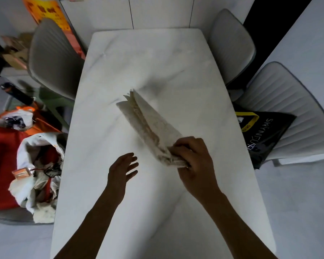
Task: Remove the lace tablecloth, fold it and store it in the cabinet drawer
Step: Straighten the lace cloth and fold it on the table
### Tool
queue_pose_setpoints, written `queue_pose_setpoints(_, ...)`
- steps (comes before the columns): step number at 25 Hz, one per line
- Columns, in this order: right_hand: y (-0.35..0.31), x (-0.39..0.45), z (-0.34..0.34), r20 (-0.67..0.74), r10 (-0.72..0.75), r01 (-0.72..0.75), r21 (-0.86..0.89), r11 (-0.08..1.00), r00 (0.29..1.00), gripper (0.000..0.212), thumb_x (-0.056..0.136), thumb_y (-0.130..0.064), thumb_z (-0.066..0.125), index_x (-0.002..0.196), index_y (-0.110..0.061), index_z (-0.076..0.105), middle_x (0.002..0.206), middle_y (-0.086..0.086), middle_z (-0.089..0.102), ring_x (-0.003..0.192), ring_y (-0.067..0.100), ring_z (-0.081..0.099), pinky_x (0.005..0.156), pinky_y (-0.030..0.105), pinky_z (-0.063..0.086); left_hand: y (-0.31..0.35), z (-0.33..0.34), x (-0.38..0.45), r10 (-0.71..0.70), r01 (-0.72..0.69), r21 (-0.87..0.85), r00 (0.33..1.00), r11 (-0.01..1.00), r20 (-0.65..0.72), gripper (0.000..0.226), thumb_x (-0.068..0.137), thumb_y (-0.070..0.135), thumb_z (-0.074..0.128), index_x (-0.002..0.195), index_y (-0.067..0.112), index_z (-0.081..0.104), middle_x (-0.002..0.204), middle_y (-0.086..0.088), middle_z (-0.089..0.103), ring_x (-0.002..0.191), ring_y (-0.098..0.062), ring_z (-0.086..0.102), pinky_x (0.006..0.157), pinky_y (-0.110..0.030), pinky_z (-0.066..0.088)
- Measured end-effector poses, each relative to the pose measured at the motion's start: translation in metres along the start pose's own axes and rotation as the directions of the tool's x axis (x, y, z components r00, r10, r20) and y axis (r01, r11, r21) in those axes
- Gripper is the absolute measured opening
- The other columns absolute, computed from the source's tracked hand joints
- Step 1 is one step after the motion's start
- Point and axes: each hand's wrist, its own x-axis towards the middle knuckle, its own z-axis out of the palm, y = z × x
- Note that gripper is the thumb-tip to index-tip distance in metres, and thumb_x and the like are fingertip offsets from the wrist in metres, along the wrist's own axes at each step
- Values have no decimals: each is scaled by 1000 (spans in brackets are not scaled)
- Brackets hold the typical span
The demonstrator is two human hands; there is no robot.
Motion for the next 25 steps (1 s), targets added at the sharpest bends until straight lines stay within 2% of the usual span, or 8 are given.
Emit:
queue_pose_setpoints(4,13,-95,17,310,-44,140,-293,946,950,34,65,0,60,93,-16,72,112,1,69,107,26,51,90,37,50,-26,-25,-18,-155,122,-224,979,967,-132,17,94,21,58,107,14,67,104,-9,70,96,-28,68,80,-38,54)
queue_pose_setpoints(8,31,-196,31,594,273,81,-499,863,757,52,43,-14,87,93,-24,76,119,2,71,120,28,58,91,49,55,-96,-32,-45,-135,195,300,969,934,-208,18,90,12,62,107,14,66,94,-7,70,82,-23,65,68,-31,51)
queue_pose_setpoints(11,44,-214,25,546,403,-110,-490,865,735,59,61,-20,83,118,-21,67,138,9,57,128,32,51,99,48,49,-125,-12,-57,1,61,622,995,780,-98,20,85,13,68,104,19,64,91,0,70,74,-11,65,55,-14,47)
queue_pose_setpoints(15,72,-197,21,381,685,-450,-543,709,621,62,87,-34,64,145,-26,41,160,8,26,143,34,29,109,49,38,-136,5,-60,112,-36,720,992,693,-58,17,84,13,69,92,24,60,85,6,68,76,-8,64,61,-15,44)
queue_pose_setpoints(18,87,-195,18,318,755,-645,-394,655,573,29,81,-19,74,111,-16,71,135,18,51,121,34,54,98,36,46,-138,7,-62,149,-49,727,986,685,-74,11,85,22,71,79,23,61,76,9,66,70,-8,63,61,-22,45)
queue_pose_setpoints(20,85,-197,12,278,842,-816,-239,526,462,13,78,-4,74,85,-15,74,113,14,57,104,32,63,90,28,47,-137,7,-61,99,19,677,986,735,-134,16,84,24,71,74,19,59,70,4,65,63,-15,60,55,-26,45)
queue_pose_setpoints(23,76,-216,10,400,848,-892,-136,431,349,31,77,5,67,86,-24,74,107,5,61,103,24,62,84,17,46,-138,-9,-65,16,32,594,997,803,-75,19,86,12,64,83,21,48,64,-2,58,53,-17,48,43,-25,39)
queue_pose_setpoints(25,63,-235,4,484,802,-883,-113,455,351,46,81,6,61,92,-38,70,108,-6,65,105,20,62,78,7,43,-140,-32,-75,121,-131,741,990,659,68,20,91,9,58,88,26,48,66,0,59,55,-17,52,48,-29,45)
